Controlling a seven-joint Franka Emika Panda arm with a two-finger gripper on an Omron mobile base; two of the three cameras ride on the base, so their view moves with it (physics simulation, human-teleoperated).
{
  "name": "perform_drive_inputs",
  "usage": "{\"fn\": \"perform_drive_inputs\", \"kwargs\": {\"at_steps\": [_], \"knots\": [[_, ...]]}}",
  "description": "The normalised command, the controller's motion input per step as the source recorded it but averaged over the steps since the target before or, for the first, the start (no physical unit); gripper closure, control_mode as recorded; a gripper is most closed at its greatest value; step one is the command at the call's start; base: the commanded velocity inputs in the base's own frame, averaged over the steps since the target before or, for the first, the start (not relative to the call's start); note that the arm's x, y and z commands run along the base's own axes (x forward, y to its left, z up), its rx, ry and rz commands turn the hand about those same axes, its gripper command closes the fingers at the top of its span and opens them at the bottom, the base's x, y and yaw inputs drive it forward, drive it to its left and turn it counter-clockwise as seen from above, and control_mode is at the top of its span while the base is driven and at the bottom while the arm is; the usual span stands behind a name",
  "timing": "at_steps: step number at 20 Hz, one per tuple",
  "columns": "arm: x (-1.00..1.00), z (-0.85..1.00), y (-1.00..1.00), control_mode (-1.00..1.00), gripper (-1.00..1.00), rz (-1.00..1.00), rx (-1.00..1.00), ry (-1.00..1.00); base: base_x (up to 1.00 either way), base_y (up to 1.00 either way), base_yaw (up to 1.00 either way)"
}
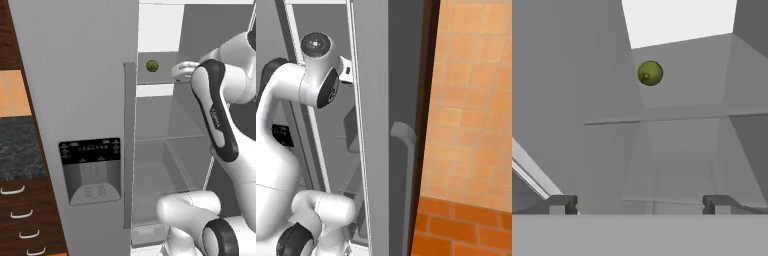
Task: Place one lime and one chicken drumstick in each tupperware on the nearby counter, to pack two identical lunches.
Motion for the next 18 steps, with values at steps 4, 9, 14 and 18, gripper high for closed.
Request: {"fn": "perform_drive_inputs", "kwargs": {"at_steps": [4,9,14,18], "knots": [[1.0,-0.24,0.0,-1.0,-1.0,0.0,-0.03,0.0,0.0,0.0,0.0],[1.0,-0.2,0.0,-1.0,-1.0,0.0,-0.04,0.0,0.0,0.0,0.0],[1.0,0.0,0.01,-1.0,-1.0,0.0,-0.01,0.0,0.0,0.0,0.0],[0.97,0.0,0.09,-1.0,-1.0,0.0,0.0,0.0,0.0,0.0,0.0]]}}
